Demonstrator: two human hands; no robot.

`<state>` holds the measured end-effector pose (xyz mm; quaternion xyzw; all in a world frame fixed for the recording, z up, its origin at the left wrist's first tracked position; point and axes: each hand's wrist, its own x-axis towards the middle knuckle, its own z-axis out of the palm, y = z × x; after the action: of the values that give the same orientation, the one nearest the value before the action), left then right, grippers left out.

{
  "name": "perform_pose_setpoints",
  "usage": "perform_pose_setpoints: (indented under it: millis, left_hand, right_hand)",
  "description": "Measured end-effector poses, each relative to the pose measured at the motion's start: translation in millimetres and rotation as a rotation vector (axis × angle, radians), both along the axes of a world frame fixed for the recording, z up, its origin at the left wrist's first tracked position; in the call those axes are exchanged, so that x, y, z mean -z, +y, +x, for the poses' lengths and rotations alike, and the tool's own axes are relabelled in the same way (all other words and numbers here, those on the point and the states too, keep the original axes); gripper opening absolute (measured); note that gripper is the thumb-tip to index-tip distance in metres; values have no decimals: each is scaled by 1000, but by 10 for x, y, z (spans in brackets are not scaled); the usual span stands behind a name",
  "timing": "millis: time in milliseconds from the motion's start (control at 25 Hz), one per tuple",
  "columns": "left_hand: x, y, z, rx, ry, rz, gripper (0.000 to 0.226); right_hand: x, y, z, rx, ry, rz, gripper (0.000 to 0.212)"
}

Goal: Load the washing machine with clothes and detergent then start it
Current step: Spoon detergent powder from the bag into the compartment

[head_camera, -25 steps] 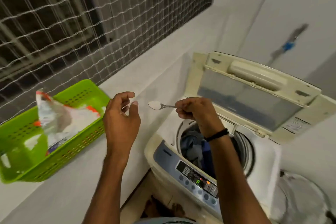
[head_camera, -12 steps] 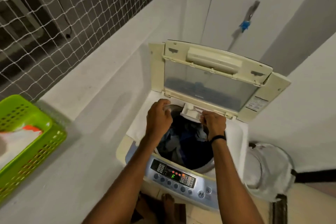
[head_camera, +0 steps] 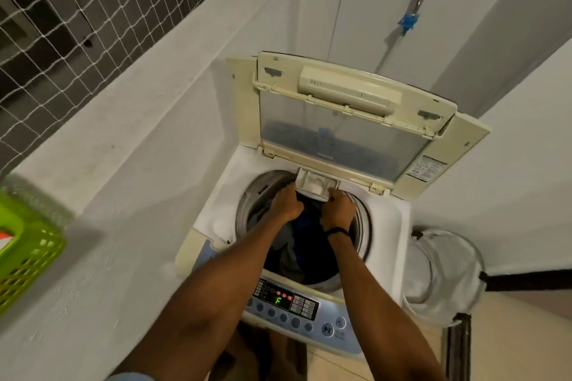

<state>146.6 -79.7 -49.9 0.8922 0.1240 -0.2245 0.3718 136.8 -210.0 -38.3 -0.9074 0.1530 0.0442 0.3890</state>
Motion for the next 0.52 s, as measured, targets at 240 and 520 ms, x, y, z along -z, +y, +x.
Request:
perform_pose_setpoints:
  millis: [240,520]
  left_hand:
    - [203,-23,72,70,45,15,65]
    - [57,137,8,-173,-87,-118,58]
  right_hand:
    - [146,18,-80,-125,-105,-140,43]
    - [72,-23,13,203,-102,75,24]
